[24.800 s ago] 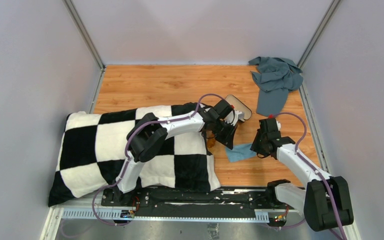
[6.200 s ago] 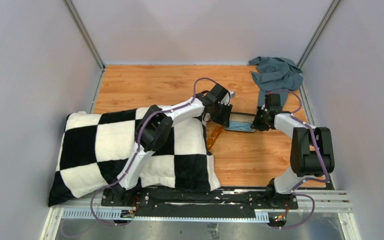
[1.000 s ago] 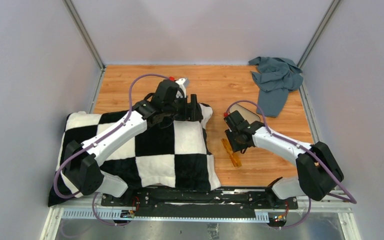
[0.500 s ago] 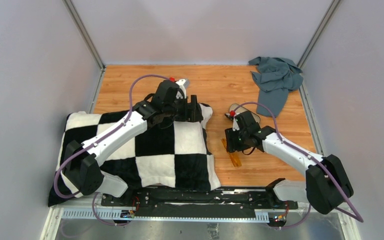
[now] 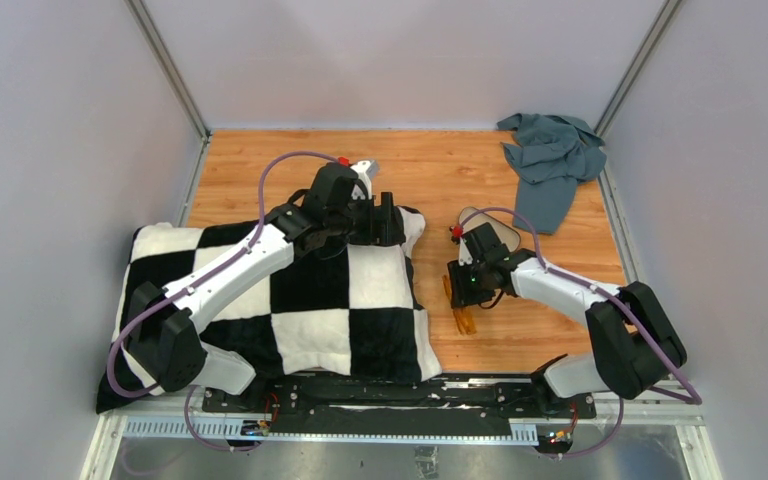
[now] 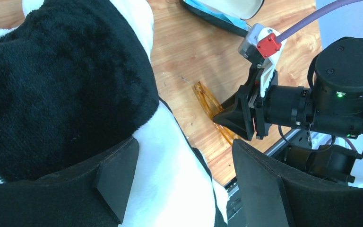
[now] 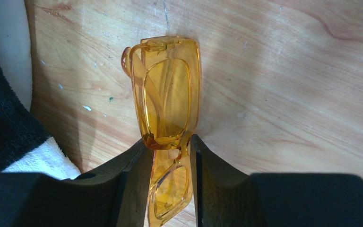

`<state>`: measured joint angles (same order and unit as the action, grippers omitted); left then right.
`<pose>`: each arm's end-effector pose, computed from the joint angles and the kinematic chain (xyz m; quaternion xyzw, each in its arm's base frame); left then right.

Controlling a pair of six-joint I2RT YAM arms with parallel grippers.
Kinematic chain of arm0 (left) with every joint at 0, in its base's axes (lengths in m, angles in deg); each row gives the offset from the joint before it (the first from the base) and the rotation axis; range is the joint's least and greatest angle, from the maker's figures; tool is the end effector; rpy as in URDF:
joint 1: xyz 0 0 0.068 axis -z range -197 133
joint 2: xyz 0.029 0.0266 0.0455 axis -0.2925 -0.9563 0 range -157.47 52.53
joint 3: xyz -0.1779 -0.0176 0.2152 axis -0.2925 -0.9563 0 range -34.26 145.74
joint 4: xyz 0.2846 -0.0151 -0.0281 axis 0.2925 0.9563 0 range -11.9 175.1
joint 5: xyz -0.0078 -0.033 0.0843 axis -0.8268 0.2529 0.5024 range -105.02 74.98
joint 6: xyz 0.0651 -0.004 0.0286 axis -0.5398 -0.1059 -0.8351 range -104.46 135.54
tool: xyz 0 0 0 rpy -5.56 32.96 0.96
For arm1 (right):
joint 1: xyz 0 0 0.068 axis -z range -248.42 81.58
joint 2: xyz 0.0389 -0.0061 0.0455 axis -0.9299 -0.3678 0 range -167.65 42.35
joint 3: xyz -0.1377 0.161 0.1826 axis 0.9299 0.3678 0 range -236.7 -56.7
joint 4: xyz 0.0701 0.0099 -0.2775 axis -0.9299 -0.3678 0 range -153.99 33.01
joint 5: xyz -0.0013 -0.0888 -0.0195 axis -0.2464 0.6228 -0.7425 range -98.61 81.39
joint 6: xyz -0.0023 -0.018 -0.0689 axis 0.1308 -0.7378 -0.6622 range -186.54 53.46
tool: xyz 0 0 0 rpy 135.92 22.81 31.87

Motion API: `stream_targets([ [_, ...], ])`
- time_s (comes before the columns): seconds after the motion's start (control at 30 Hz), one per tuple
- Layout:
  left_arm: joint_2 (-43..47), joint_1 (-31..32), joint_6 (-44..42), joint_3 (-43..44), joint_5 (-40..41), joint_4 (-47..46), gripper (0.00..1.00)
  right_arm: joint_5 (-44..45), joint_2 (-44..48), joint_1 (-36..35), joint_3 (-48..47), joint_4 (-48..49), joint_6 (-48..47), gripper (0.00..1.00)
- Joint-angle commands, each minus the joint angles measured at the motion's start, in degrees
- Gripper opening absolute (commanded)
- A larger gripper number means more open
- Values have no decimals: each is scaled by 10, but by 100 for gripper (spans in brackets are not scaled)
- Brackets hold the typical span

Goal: Organize the sunglasses
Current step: Adjust the sunglasses at the center of the board.

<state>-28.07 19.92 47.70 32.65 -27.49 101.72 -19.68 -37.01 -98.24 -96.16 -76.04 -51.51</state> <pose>0.2786 -0.2251 0.2956 0.0852 0.8880 -0.3303 0.3083 0.2412 0.1513 0.1392 -0.1491 0.9477 0.1876 0.2109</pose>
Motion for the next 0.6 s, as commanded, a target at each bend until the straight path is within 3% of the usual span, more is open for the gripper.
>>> stream_targets([
  [0.0,13,-3,4,-9,-7,-4,78,27,-9,5,13,-2,-2,37],
  [0.57,9,-3,4,-14,-13,-8,78,307,14,-83,-23,-101,69,33],
])
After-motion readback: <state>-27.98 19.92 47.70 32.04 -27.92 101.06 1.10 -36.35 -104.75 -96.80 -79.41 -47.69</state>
